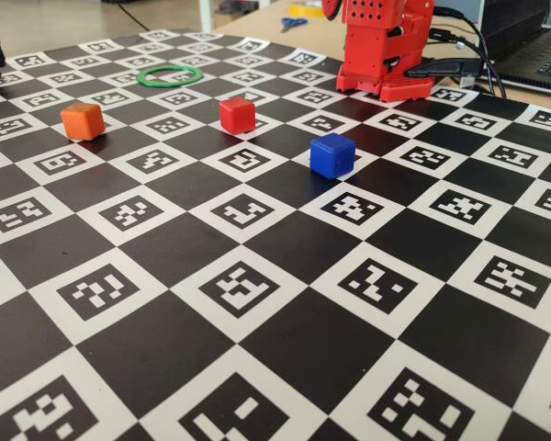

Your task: Grab the red cube then put it in the green circle then put the blue cube on top and finally the orange cube on top

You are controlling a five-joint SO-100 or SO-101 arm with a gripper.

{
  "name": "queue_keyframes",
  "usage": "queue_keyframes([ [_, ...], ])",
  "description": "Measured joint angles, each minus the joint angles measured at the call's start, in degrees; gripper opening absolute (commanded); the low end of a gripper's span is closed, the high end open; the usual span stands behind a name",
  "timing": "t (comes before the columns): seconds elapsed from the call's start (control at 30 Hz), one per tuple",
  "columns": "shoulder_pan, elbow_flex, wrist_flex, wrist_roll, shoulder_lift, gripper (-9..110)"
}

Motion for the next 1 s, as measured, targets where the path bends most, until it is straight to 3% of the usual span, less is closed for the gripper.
queue_keyframes([
  [0.43, 4.7, -11.7, 3.0, 11.6, -17.3, 41],
  [0.77, 12.0, -24.8, 10.4, 22.3, -23.3, 46],
  [1.0, 14.2, -25.5, 8.3, 28.4, -24.4, 46],
])
